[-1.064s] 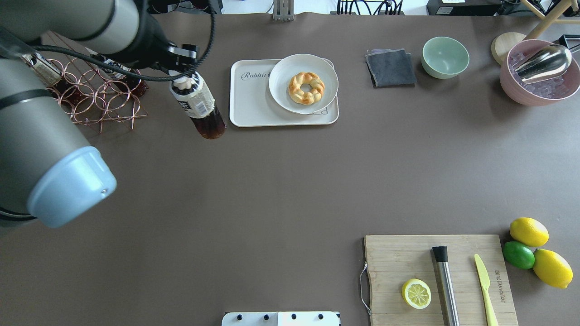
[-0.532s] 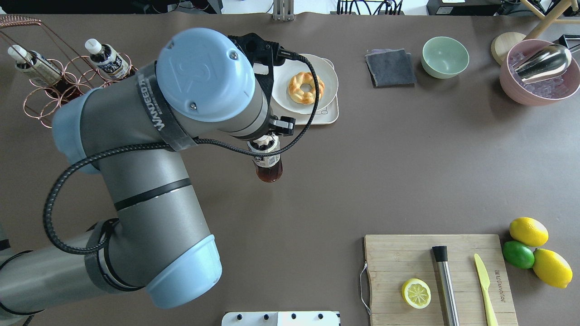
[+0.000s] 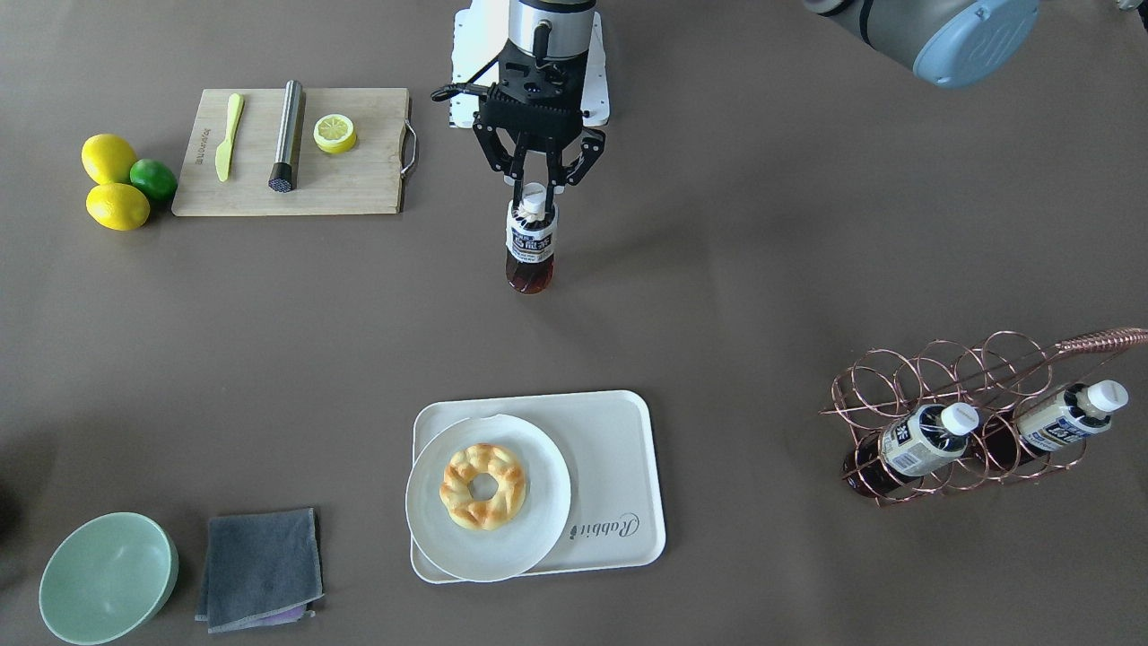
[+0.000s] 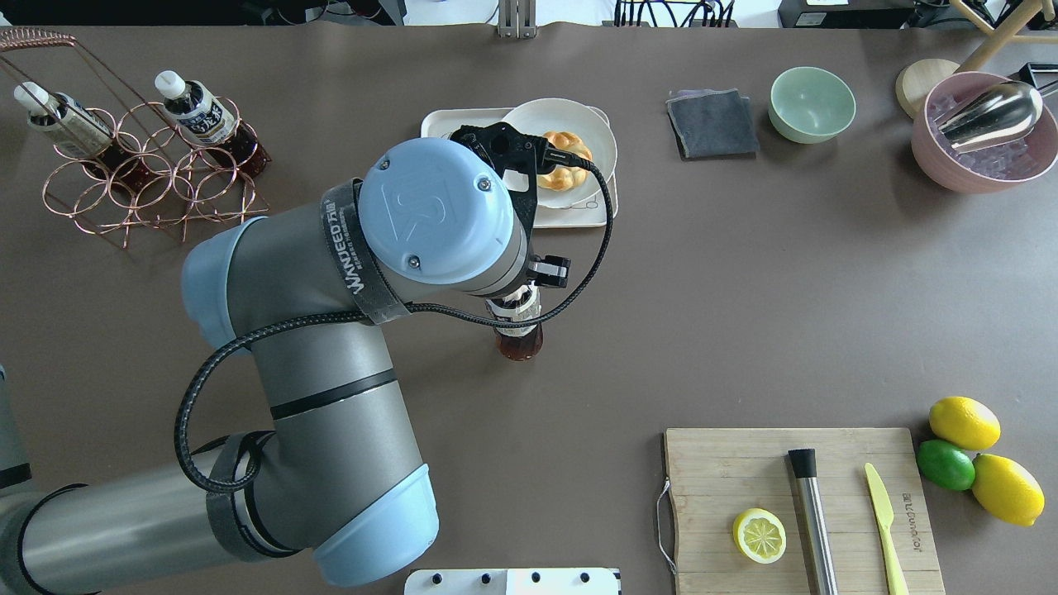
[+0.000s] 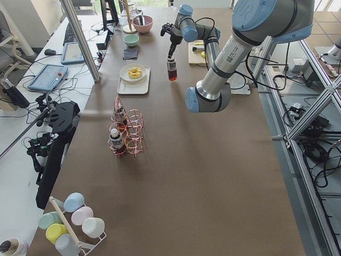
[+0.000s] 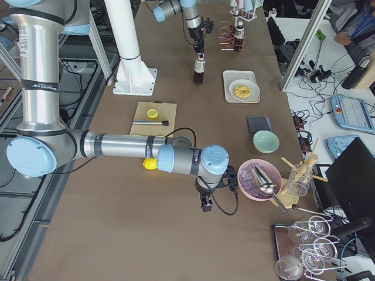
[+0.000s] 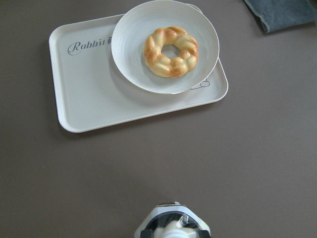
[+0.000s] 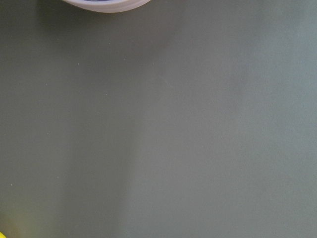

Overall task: Place tea on tray
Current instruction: 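Carry the bottle with the left gripper and stand it before the tray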

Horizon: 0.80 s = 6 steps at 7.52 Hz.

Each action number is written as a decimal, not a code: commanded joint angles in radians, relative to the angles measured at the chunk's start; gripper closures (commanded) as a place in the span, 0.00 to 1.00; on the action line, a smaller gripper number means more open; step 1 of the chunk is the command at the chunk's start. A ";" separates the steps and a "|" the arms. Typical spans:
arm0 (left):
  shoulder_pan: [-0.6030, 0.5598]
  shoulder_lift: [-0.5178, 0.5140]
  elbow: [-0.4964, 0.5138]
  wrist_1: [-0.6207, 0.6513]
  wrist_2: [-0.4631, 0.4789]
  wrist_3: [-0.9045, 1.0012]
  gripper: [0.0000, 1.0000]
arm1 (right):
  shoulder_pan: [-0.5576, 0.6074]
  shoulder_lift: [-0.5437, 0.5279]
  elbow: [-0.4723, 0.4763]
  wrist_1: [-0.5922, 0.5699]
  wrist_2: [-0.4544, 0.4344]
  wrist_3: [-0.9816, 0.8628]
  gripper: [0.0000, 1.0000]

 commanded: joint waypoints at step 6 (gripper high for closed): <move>0.034 0.024 0.000 -0.025 0.051 0.000 0.43 | -0.009 0.025 0.002 0.002 -0.002 -0.001 0.00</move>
